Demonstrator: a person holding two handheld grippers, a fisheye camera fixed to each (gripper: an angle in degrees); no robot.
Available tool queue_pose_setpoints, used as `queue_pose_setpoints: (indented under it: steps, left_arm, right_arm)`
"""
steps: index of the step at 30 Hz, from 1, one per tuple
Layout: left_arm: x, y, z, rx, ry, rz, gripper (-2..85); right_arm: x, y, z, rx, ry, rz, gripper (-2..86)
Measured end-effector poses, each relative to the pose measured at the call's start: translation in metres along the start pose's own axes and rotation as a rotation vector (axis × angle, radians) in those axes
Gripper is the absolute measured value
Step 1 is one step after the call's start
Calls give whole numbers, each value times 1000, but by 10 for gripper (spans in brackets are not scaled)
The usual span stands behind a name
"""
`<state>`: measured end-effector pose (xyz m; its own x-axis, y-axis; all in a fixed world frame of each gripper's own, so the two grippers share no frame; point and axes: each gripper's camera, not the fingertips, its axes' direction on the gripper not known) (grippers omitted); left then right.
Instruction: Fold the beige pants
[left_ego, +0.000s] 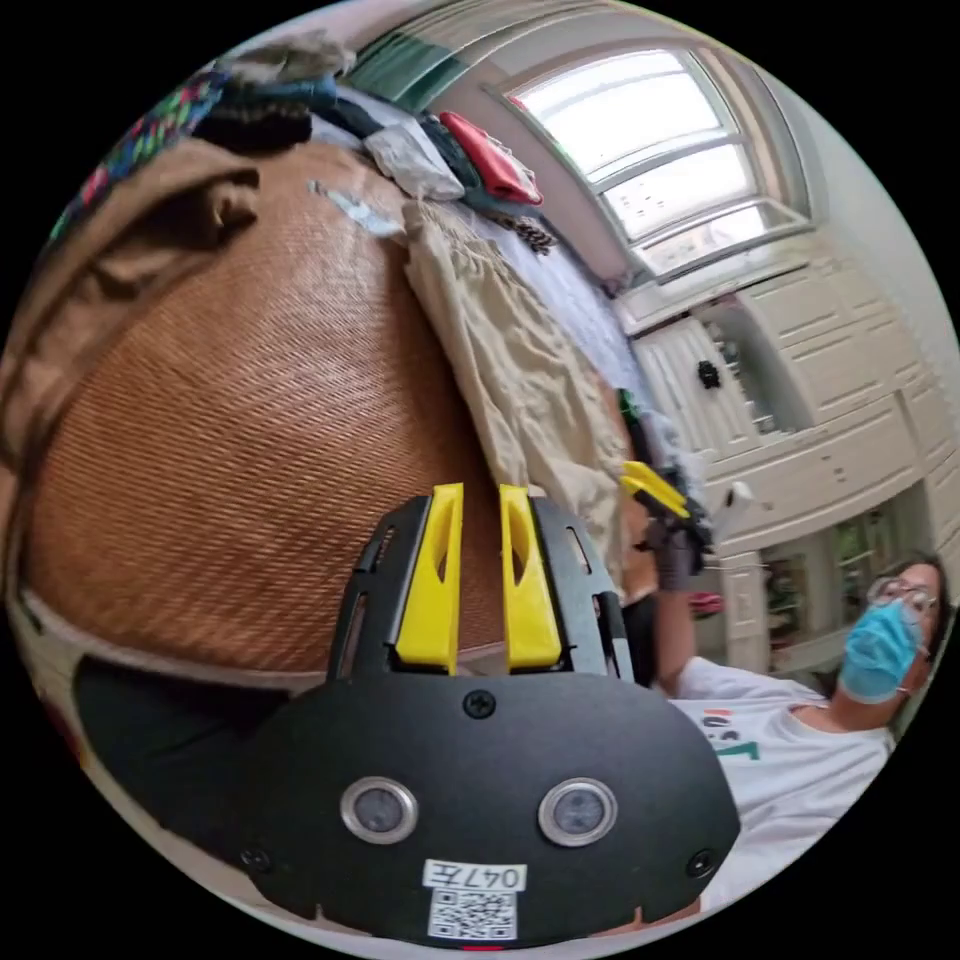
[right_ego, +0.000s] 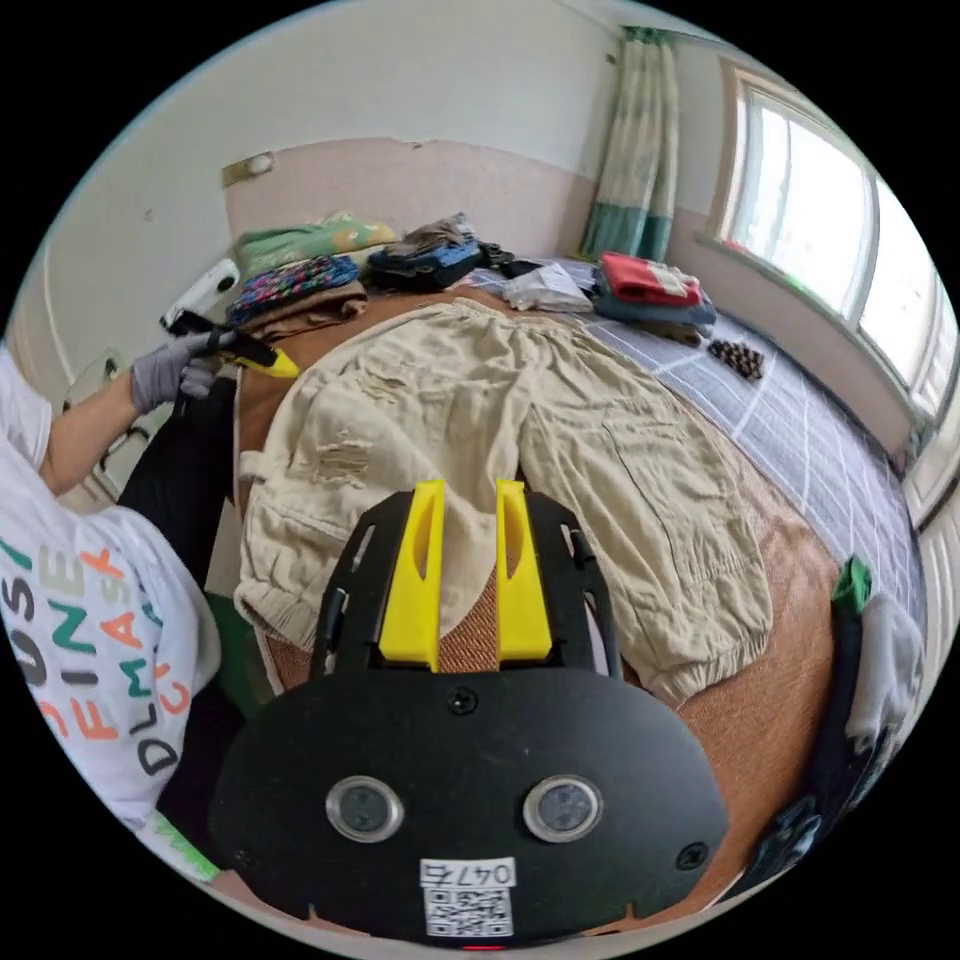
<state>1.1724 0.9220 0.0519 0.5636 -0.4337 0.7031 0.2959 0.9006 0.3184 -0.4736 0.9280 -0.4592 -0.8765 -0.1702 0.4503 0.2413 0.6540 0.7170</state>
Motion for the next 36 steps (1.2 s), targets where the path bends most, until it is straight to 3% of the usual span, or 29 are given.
queue_pose_setpoints:
  steps: [2, 7, 13, 17, 20, 24, 31, 36]
  left_arm:
    - [45, -4, -24, 29, -163, 111, 54]
    - [120, -37, -22, 31, -223, 270, 52]
    - [106, -86, 19, -35, -507, 172, 59]
    - [98, -87, 8, -32, -503, 140, 27]
    - [109, -95, -10, -9, -603, 130, 1]
    - [136, -124, -38, 87, -545, 181, 16]
    - [154, -253, 7, 3, -643, 215, 102]
    - [131, -334, 40, -51, -638, 157, 69]
  right_arm:
    - [-21, -12, -2, -7, -65, -119, 30]
    - [-98, -48, 4, -5, -194, -403, 18]
    - [-144, -73, 29, -105, -176, -505, 9]
    - [-135, -86, 30, -138, -241, -491, 5]
    - [-130, -93, 28, -134, -256, -510, 3]
    - [-126, -103, 24, -48, -298, -513, 2]
    - [-142, -117, 74, -125, -280, -565, 2]
    - [-132, -123, 100, -107, -331, -559, 1]
